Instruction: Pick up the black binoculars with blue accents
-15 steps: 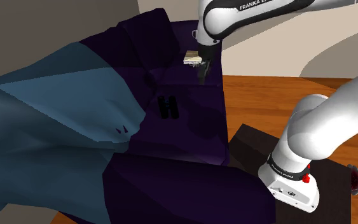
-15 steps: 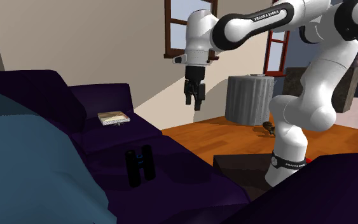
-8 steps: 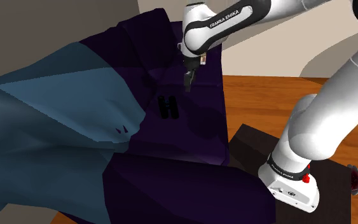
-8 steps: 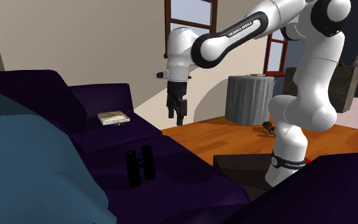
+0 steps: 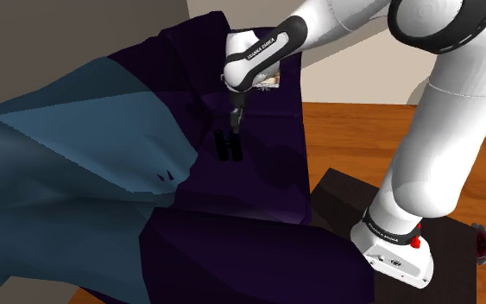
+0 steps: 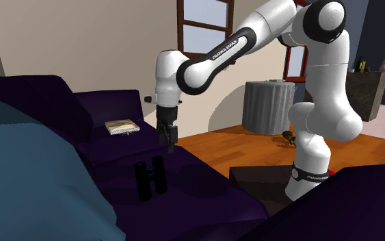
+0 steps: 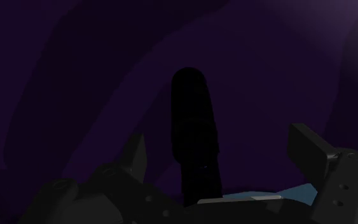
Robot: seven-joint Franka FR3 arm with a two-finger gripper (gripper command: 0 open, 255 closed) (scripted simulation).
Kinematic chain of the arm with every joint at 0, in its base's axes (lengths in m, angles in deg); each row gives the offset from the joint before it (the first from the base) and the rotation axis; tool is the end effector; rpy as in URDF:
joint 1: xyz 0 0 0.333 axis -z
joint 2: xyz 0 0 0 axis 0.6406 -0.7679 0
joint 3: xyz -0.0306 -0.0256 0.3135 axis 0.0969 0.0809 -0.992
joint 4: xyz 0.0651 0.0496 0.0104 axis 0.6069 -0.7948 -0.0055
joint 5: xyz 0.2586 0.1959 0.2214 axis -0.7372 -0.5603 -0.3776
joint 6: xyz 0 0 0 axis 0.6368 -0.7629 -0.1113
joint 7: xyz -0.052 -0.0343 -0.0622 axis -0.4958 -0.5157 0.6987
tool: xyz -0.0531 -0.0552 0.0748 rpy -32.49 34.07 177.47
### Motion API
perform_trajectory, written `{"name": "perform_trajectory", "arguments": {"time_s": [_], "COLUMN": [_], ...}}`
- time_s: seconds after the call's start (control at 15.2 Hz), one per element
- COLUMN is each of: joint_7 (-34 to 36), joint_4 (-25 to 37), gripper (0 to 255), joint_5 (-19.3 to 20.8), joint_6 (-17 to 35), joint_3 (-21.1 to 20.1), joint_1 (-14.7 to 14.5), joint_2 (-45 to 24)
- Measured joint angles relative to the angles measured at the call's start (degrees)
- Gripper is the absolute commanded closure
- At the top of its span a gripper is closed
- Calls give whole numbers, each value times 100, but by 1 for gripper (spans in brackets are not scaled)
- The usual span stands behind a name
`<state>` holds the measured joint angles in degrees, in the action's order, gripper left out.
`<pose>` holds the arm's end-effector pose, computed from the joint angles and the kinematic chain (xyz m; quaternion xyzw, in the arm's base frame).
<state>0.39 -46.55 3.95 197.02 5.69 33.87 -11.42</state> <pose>0.5604 -0.0198 0.3848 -0.9749 -0.2192 -0.0395 0.0023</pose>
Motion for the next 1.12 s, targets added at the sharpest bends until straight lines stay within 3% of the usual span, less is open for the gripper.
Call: {"name": "perform_trajectory", "arguments": {"time_s": [0.4, 0.92, 0.99, 1.12], "joint_7": [-452, -583, -587, -592], "joint_4": [984, 988, 979, 975], "gripper": [0, 0, 255, 255], "joint_5": [-318, -435, -440, -444], "joint_6": [261, 742, 769, 789], "joint_3": [-148, -207, -210, -212], "joint_1": [8, 42, 42, 44], "joint_2": [-1221, -1703, -1721, -1734]}}
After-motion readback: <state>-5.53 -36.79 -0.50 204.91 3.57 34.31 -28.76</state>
